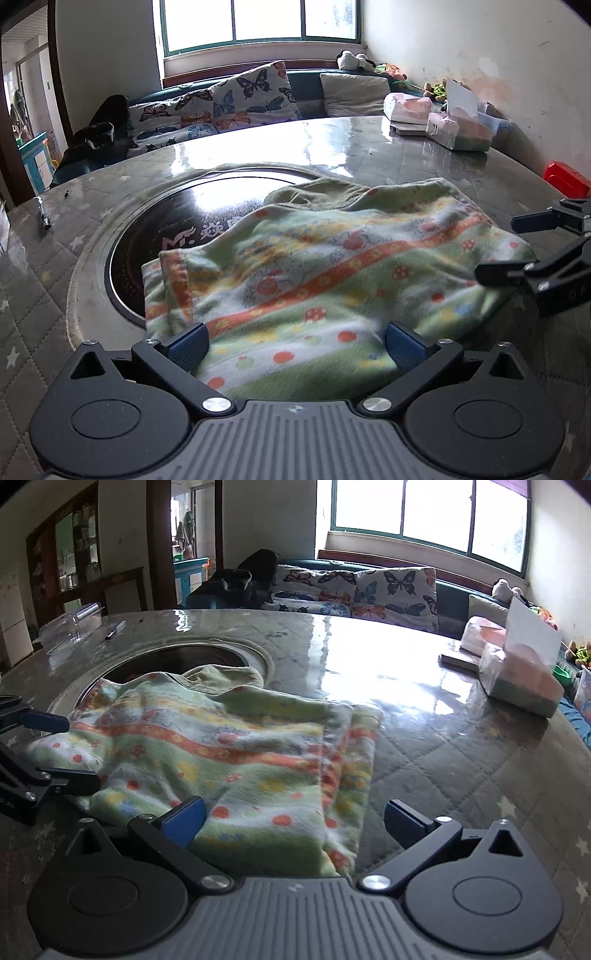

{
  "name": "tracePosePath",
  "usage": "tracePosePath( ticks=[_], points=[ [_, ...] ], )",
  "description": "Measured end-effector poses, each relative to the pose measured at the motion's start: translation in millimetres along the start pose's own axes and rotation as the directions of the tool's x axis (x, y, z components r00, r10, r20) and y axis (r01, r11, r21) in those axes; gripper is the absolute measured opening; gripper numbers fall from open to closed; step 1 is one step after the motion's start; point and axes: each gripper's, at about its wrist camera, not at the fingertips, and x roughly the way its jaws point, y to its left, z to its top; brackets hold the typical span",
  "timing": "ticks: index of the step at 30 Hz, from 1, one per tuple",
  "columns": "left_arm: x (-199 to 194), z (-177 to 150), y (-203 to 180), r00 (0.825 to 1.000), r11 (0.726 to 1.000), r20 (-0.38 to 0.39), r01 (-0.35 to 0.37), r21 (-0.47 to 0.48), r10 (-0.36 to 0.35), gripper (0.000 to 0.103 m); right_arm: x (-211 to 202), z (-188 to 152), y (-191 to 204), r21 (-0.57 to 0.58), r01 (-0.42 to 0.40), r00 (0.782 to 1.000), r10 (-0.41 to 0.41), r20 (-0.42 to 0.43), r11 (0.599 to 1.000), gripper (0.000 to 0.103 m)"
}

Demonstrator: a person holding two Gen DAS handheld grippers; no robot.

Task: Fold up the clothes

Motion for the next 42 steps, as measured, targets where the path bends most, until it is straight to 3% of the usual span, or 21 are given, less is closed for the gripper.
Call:
tracePosePath(
  ticks=[8,15,22,32,39,42],
  points=[
    [-12,-1,9,1.000,1.000,0.002,-0.005,-0.010,0.005,0.103,-11,3,-7,-0.028,0.078,0.997,-0.078,-0.011,0.997,0.103],
    [-13,3,18,0.999,0.997,0.012,-0.047,-0.066,0.048,0.103,-2,32,21,-0.074,0.009,0.998,-0.004,0.062,0.997,0.103],
    [-12,-7,28,0.999,0.995,-0.006,-0.034,-0.096,0.034,0.103,25,24,27,-0.074,-0.035,0.999,0.036,0.011,0.997,0.103],
    [-16,-8,37,1.000,0.993,-0.010,-0.008,-0.114,0.006,0.103,18,23,-11,-0.007,0.090,0.996,-0.090,-0.012,0.996,0.103],
    [-25,2,44,0.998,0.991,0.012,-0.055,-0.118,0.057,0.103,24,45,2,-0.033,0.049,0.998,-0.048,0.038,0.998,0.103],
    [-20,0,49,0.997,0.989,-0.001,-0.076,-0.126,0.076,0.103,38,50,9,-0.042,0.025,1.000,-0.024,0.019,0.999,0.103]
  ],
)
